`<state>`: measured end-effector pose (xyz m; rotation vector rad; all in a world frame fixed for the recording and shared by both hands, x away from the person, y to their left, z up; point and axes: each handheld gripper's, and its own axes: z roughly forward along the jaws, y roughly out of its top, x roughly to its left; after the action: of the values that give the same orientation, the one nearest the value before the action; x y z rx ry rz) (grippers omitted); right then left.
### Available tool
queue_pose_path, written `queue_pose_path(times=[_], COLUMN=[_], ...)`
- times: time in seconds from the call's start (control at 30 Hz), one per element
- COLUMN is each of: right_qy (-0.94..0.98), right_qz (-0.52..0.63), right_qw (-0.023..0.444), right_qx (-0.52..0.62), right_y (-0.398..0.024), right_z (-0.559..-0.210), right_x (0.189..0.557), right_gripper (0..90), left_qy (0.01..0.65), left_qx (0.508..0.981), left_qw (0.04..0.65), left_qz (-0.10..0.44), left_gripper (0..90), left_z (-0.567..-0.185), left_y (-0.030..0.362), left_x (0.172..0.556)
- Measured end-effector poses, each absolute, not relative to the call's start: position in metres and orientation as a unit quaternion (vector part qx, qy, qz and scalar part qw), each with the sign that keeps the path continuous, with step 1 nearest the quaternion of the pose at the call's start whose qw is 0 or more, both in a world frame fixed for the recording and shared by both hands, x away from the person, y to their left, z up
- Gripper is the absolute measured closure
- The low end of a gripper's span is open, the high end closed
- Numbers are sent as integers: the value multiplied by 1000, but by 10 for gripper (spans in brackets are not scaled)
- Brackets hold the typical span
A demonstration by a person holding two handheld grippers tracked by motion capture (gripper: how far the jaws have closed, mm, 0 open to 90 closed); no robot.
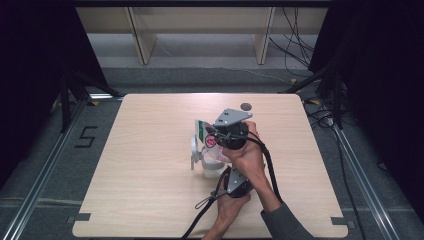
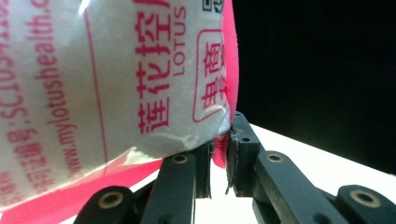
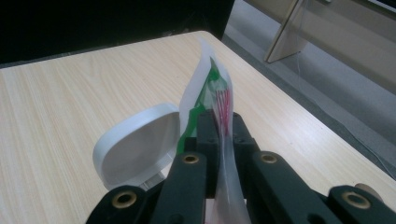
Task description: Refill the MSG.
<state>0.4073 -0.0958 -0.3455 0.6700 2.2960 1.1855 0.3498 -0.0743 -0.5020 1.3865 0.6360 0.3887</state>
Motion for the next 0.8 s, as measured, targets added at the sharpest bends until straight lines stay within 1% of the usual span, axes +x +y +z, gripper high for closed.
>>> queue_pose_path(times=[0.03,0.07,0.1,0.13,0.2,0.23,0.27,0.33,0.43,0.53,0.57,0.63,0.67,0.73,0.77,0.8], right_qy=[836,836,836,836,837,835,835,839,834,839,839,838,838,838,838,838], right_qz=[432,432,432,432,433,436,436,436,439,436,436,438,437,437,437,437], right_qw=[234,234,233,233,231,234,225,222,233,221,219,223,222,223,223,223], right_qx=[244,244,244,244,243,243,248,238,238,240,242,239,240,241,240,240], right_y=[-96,-96,-96,-96,-96,-96,-95,-96,-97,-97,-97,-96,-96,-95,-95,-95], right_z=[-346,-346,-346,-346,-346,-346,-346,-345,-346,-346,-346,-346,-346,-347,-347,-347], right_x=[407,407,407,407,407,408,407,409,410,409,409,409,409,409,409,409], right_gripper=[874,874,874,874,874,874,874,874,874,874,874,874,874,874,874,874], left_qy=[299,295,294,300,280,285,296,297,295,296,289,287,297,298,281,298], left_qx=[621,626,621,619,631,628,627,622,625,624,626,626,623,621,625,622], left_qw=[700,697,704,702,702,704,697,700,699,700,704,705,701,702,708,702], left_qz=[187,186,178,187,175,171,185,188,183,182,169,170,180,179,169,179], left_gripper=[809,809,809,809,808,809,809,809,809,809,809,809,809,809,809,809], left_z=[-502,-502,-502,-502,-502,-502,-502,-502,-502,-501,-502,-501,-501,-501,-501,-501], left_y=[-74,-72,-75,-74,-73,-74,-72,-74,-73,-73,-74,-74,-73,-74,-74,-74], left_x=[349,349,349,349,350,350,349,349,349,350,350,350,349,349,351,349])
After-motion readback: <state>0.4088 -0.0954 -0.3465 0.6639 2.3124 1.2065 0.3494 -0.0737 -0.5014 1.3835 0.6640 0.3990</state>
